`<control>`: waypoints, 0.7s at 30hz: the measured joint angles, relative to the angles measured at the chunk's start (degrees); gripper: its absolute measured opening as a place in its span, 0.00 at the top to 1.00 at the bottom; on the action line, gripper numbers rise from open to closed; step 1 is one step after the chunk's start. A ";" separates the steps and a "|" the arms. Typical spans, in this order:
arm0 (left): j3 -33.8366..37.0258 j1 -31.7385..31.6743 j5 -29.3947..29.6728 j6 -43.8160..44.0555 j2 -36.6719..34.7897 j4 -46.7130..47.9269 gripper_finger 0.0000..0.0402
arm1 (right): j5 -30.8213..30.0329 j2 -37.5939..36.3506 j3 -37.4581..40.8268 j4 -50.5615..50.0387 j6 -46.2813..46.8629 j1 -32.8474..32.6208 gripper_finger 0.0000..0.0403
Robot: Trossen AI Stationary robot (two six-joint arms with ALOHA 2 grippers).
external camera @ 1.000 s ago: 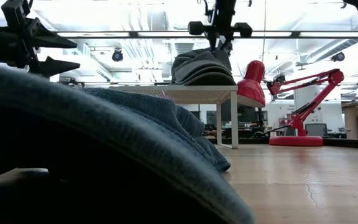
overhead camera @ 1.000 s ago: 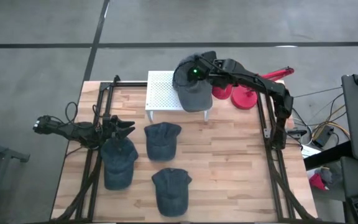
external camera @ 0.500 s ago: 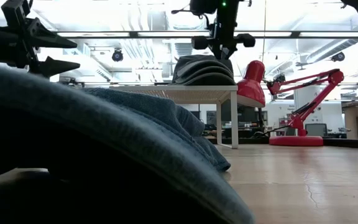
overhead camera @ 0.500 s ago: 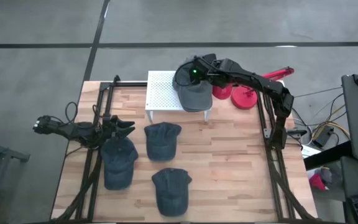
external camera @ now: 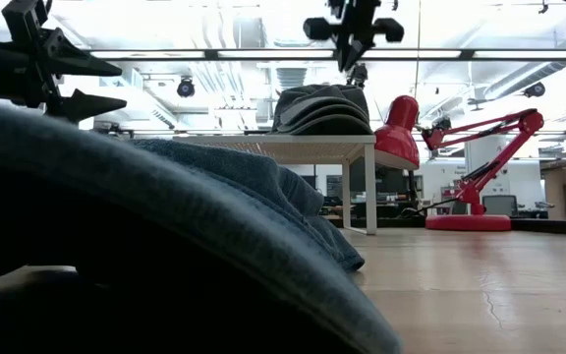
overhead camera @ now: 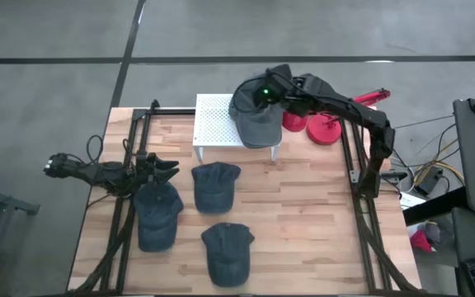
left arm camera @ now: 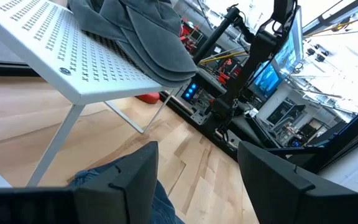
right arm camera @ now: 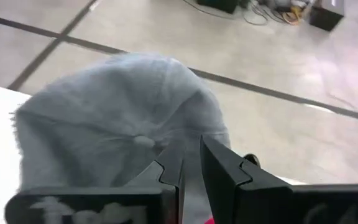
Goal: Pick & Place hat
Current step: Put the left black cap on the shelf
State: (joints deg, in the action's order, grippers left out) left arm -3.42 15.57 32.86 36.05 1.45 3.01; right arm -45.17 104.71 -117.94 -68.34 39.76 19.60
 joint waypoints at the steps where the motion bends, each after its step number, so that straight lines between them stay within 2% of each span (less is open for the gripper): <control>1: 0.00 0.02 0.00 0.00 0.00 0.00 0.45 | 0.01 -0.37 -0.32 0.00 -0.45 -0.43 0.89; 5: 0.00 0.01 -0.01 0.00 0.00 0.00 0.45 | 0.93 -1.81 -1.13 -0.43 -3.18 -2.79 0.89; 13: 0.00 0.01 0.00 3.13 0.00 -0.01 0.45 | 10.38 -5.03 0.50 -0.69 -11.59 -9.28 0.91; 21: 0.00 0.02 -1.75 0.28 0.23 -3.29 0.45 | 11.22 -7.69 7.32 -1.78 -14.23 -17.36 0.93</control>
State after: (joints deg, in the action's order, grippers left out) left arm -3.42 15.59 31.11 36.33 1.68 -0.28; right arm -33.95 97.02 -110.62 -70.13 25.54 2.24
